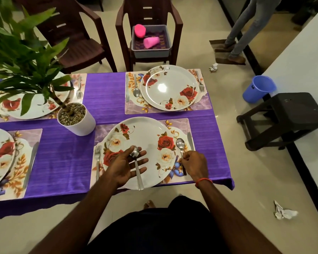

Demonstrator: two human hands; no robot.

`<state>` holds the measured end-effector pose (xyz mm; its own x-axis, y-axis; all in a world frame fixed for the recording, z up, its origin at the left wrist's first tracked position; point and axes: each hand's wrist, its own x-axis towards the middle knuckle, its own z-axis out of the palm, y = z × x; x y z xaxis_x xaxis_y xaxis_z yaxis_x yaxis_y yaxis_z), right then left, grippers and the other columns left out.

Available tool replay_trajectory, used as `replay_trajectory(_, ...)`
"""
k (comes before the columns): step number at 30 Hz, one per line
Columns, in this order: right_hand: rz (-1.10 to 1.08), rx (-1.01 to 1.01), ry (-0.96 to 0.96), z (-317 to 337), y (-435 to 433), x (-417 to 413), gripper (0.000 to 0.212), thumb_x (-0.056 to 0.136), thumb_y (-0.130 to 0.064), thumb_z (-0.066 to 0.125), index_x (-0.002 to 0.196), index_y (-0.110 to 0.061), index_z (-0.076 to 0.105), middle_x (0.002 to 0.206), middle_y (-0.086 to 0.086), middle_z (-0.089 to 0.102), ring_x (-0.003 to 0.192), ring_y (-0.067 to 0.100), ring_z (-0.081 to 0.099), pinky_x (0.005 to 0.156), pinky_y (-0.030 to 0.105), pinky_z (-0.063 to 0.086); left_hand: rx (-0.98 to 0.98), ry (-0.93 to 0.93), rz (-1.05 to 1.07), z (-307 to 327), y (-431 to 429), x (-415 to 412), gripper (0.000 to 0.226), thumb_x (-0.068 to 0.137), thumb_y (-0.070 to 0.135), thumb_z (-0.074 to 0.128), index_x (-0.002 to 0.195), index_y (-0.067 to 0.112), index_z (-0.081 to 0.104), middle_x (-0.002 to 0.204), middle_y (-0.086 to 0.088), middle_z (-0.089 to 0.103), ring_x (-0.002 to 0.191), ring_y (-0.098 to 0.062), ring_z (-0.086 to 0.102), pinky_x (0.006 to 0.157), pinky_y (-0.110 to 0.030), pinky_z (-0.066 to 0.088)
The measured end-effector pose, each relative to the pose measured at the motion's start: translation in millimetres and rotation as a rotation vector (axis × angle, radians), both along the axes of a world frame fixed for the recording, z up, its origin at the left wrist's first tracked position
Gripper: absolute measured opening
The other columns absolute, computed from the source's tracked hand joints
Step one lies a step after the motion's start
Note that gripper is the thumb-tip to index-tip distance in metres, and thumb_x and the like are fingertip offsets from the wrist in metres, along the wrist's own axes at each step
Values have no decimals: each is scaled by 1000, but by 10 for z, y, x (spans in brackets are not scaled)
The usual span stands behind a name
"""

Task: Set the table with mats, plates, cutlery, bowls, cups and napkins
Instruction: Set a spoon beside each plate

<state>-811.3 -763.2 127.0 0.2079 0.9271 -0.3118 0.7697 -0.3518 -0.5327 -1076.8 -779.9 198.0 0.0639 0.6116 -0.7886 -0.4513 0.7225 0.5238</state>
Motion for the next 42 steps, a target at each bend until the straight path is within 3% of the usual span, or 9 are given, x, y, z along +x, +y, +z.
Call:
replay_trajectory(16,9,-39,-5,16,-67,12,15,89,-26,75,90,-11,73,81,3,69,74,15,64,71,29,57,10,-22,-30,-22,20,6,39,101,38,56,126,9,66,121,-11,73,110,-33,71,90,-51,57)
replay_trajectory(21,-1,-10,10,-6,-86,20,13,89,-23,76,91,-10,75,83,4,72,74,15,64,74,35,60,14,-30,-30,-25,-20,-20,37,101,37,57,124,9,67,121,-11,73,110,-33,71,88,-50,57)
replay_trajectory(27,39,78,33,157,-78,-13,18,91,-35,72,86,-18,70,74,-3,68,67,10,63,65,31,58,34,-35,6,55,-27,5,30,104,22,53,127,6,65,122,-14,72,109,-35,72,84,-52,60)
replay_trajectory(31,175,120,213,492,102,-226,13,89,-35,74,84,-24,72,76,-12,69,71,5,66,66,24,56,74,-35,49,190,-28,64,27,102,15,57,125,3,65,121,-17,72,107,-36,72,82,-58,60)
replay_trajectory(35,287,43,574,866,217,-586,6,86,-31,78,86,-26,74,78,-7,74,69,11,70,66,20,56,113,-49,83,315,-30,108,30,99,11,63,127,2,64,123,-19,70,112,-38,70,82,-64,57)
replay_trajectory(38,478,-44,575,952,232,-818,19,84,-34,80,95,-19,78,81,-7,75,71,8,71,65,18,56,155,-34,100,356,-57,113,28,97,10,63,123,2,67,123,-20,70,113,-38,68,81,-64,57)
replay_trajectory(42,527,-32,610,913,198,-1024,14,83,-16,81,96,-12,78,74,-11,71,65,-4,67,56,13,50,181,8,156,401,-122,109,24,94,8,66,117,2,70,111,-21,70,95,-35,72,77,-61,58)
